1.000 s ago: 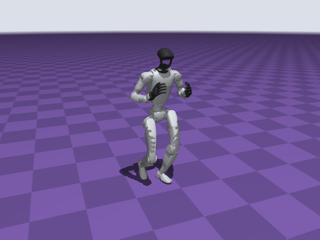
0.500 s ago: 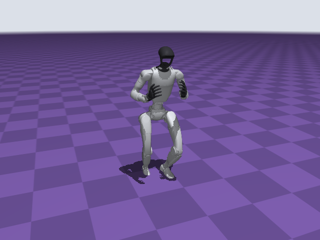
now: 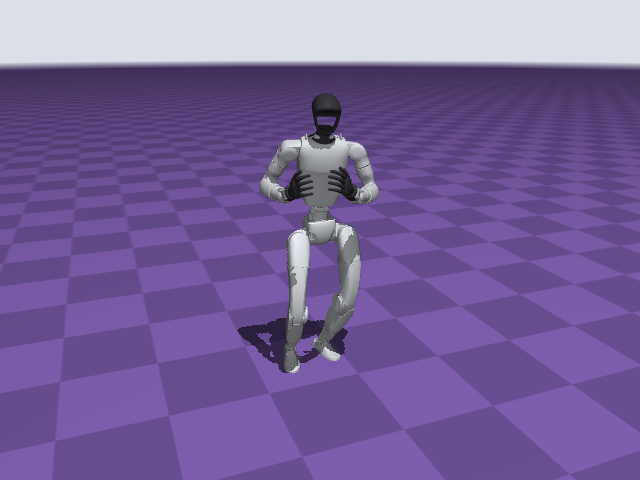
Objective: Dance
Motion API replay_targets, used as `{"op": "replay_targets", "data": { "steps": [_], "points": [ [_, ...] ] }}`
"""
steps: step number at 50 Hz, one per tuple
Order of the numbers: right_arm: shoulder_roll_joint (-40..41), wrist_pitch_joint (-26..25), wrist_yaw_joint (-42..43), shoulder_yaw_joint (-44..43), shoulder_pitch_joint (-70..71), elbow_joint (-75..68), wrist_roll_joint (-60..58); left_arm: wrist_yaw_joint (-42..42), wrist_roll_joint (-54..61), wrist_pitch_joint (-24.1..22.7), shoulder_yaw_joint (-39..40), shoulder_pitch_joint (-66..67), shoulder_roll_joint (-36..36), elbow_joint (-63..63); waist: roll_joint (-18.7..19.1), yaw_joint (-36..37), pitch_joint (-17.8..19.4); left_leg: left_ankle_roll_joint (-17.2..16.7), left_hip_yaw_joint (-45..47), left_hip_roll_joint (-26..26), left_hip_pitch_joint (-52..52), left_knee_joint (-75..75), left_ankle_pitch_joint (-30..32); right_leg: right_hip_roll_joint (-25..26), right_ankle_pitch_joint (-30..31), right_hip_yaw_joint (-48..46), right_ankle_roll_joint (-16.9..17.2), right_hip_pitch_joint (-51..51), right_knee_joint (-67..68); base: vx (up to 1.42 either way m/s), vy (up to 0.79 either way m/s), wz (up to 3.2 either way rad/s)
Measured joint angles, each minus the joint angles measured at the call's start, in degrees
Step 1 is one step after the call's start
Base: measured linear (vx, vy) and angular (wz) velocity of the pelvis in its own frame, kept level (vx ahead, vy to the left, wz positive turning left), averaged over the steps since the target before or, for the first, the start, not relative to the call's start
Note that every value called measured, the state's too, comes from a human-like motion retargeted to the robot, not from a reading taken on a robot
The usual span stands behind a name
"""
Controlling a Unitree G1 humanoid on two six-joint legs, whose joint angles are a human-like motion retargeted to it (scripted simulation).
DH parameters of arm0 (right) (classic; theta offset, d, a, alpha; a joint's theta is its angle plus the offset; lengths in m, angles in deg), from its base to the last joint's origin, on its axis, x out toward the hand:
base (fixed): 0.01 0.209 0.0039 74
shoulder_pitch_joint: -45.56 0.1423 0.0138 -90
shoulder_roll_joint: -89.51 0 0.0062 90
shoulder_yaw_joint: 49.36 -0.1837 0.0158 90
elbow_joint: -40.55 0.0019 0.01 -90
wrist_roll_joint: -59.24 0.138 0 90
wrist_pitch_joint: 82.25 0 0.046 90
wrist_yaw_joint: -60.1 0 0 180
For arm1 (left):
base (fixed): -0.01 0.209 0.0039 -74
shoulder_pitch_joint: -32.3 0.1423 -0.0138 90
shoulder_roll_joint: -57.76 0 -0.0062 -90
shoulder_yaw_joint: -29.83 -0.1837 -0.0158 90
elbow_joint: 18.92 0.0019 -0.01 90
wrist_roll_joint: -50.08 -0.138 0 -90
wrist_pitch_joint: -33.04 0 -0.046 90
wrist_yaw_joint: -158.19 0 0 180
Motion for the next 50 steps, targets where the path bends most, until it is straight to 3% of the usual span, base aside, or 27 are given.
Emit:
{"op": "replay_targets", "data": {
  "steps": [5, 17, 20, 26, 30, 35, 45, 50],
  "points": [
    [-0.5, -2.2, -1.5, 0.0, -3.4, -0.1, 0.7, 1.6, 1.1, 0.2, -1.5, -0.4, -0.6, -0.1, 1.6, 1.5, -0.4, -1.0, -2.2, 3.0, 0.4, 0.0, -0.4, 6.8, 3.5, 1.2, 0.6, 1.6, -14.1, 0.17, -0.07, -0.06],
    [-3.6, -6.7, -6.6, -1.1, -0.9, -2.4, -0.8, 9.9, 2.5, 2.9, -1.3, 1.3, 0.2, 1.7, 2.8, 6.1, 1.7, -2.5, -7.2, 7.1, 2.8, 12.2, -5.7, 11.6, -4.1, 0.4, -3.7, 9.9, -13.6, 0.14, -0.14, 0.10],
    [-4.0, -7.5, -8.5, -0.3, 1.1, -2.5, -0.6, 12.3, 2.7, 3.7, -0.3, 3.0, 0.0, 1.5, 4.0, 7.6, 2.6, -4.6, -9.6, 9.1, 2.5, 16.8, -4.2, 14.0, -4.8, -0.2, -4.8, 12.2, -14.0, 0.11, -0.15, -0.07],
    [-5.4, -8.7, -12.3, 2.8, 5.8, -3.8, 0.1, 16.2, 2.7, 5.1, 2.5, 5.3, -0.5, 0.8, 7.0, 10.5, 3.5, -9.5, -12.2, 15.7, -3.1, 30.3, 5.3, 19.3, -4.3, -1.8, -7.7, 15.4, -16.8, 0.08, -0.13, -0.05],
    [-6.6, -9.3, -14.6, 5.2, 7.6, -5.2, 0.3, 18.3, 2.4, 5.9, 3.6, 6.2, -0.6, 0.7, 7.9, 12.2, 3.5, -8.5, -12.3, 19.8, -7.7, 38.4, 7.5, 20.7, -4.7, -2.6, -8.7, 15.8, -16.5, 0.06, -0.10, 0.01],
    [-7.5, -9.7, -18.1, 7.7, 9.7, -7.9, 0.9, 21.8, 3.7, 6.9, 4.7, 6.0, -1.2, 1.7, 7.8, 13.3, 2.4, -7.3, -11.8, 20.1, -11.2, 38.7, 6.3, 21.0, -3.2, -2.7, -8.2, 17.5, -21.1, 0.05, -0.06, -0.01],
    [-7.3, -11.4, -22.4, 10.1, 9.5, -12.0, 1.6, 26.4, 5.8, 8.4, 2.0, 6.0, -2.4, 4.8, 10.0, 12.7, -0.6, -6.7, -10.6, 16.5, -6.8, 21.0, 2.2, 22.5, 1.4, -2.3, -5.9, 22.5, -30.9, 0.00, 0.00, 0.00],
    [-6.9, -11.9, -22.2, 10.8, 8.7, -13.9, 1.5, 27.2, 5.4, 9.1, -1.1, 5.8, -1.6, 6.9, 11.4, 11.4, -1.4, -5.0, -9.3, 17.4, -4.0, 16.9, -0.8, 23.2, 1.7, -2.4, -5.7, 23.1, -30.9, 0.00, 0.00, 0.00]
  ]
}}
